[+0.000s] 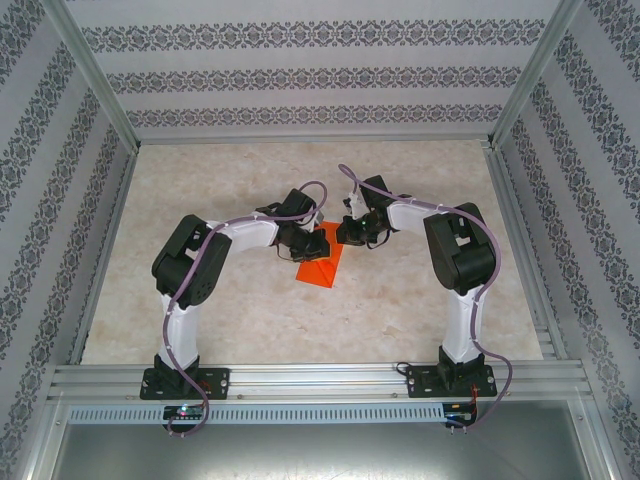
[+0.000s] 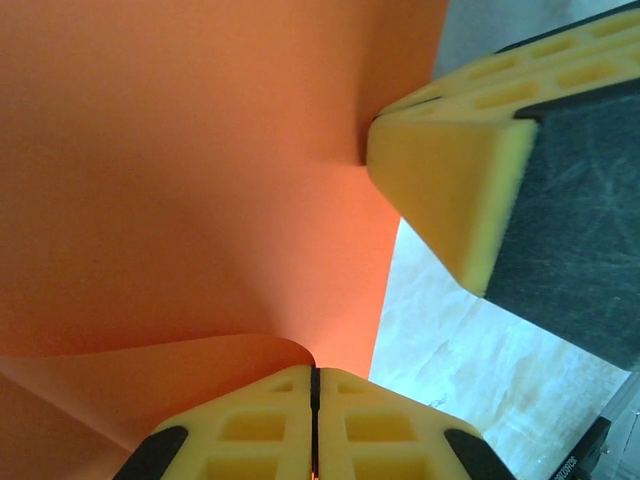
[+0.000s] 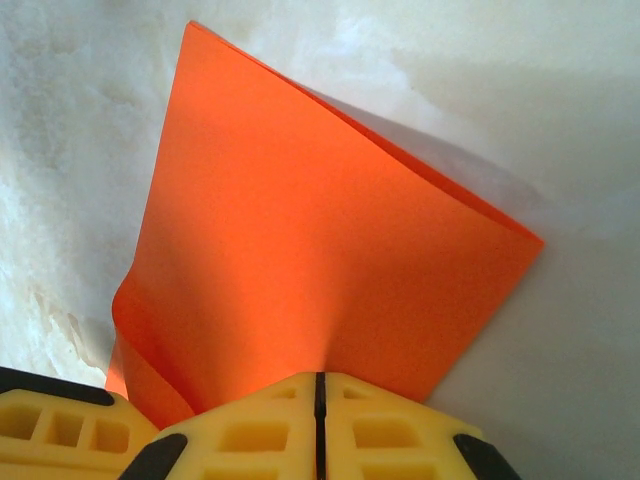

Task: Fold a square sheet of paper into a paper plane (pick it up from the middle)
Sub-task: Fold the triangle a second time at the center of the table.

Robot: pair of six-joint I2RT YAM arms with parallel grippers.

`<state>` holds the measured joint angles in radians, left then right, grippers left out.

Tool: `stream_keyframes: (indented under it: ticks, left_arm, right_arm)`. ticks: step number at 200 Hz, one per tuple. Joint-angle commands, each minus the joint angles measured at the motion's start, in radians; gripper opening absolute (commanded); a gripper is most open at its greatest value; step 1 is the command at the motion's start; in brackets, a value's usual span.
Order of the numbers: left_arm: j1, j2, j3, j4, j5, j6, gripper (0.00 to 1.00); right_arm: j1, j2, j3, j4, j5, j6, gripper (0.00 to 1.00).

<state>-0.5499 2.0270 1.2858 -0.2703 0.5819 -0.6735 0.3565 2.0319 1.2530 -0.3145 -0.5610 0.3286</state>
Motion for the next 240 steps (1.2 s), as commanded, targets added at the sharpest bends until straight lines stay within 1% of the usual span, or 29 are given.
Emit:
stream_keyframes:
  ticks: [1, 151, 240]
  left_arm:
    - [-0.010, 0.022, 0.033, -0.042, -0.029, 0.022, 0.09]
    - [-0.021, 0.062, 0.060, -0.094, -0.098, 0.042, 0.09]
    - [-0.029, 0.031, 0.060, -0.128, -0.161, 0.058, 0.08]
  right_arm:
    - [0.013, 0.019, 0.006, -0.053, 0.029, -0.031, 0.09]
    - [0.012, 0.007, -0.003, -0.057, 0.034, -0.041, 0.09]
    - [0.010, 0.009, -0.007, -0.069, 0.050, -0.054, 0.09]
